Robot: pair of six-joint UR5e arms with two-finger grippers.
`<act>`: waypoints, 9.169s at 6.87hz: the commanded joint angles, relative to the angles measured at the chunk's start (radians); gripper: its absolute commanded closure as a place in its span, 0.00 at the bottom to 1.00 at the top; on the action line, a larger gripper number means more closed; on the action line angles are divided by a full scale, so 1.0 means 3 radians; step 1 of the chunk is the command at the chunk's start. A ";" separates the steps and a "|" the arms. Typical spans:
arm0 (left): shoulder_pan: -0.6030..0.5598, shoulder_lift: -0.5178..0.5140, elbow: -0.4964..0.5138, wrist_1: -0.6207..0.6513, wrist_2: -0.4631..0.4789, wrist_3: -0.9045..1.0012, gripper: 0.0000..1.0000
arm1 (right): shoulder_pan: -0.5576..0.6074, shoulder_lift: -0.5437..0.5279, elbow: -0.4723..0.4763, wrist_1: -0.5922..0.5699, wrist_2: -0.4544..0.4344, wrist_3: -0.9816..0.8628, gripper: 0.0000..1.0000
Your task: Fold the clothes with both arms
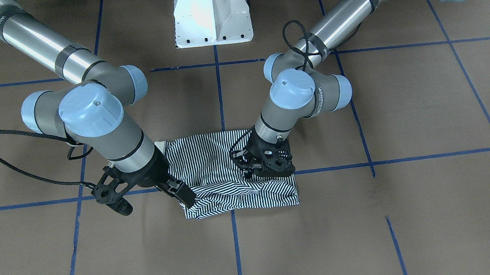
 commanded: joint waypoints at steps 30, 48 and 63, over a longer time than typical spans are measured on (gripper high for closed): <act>-0.2887 0.2119 -0.2648 0.3858 -0.1395 0.4283 0.00 | 0.3079 -0.2203 0.0474 -0.1671 0.0809 -0.6268 0.00; -0.3173 0.2943 -0.2063 0.2947 -0.1548 0.4804 0.00 | 0.2588 -0.2477 0.0965 -0.1929 0.0952 -0.6068 0.00; -0.3168 0.2954 -0.2073 0.2911 -0.1145 0.4472 0.00 | 0.2445 -0.2508 0.1103 -0.1934 0.0973 -0.6078 0.00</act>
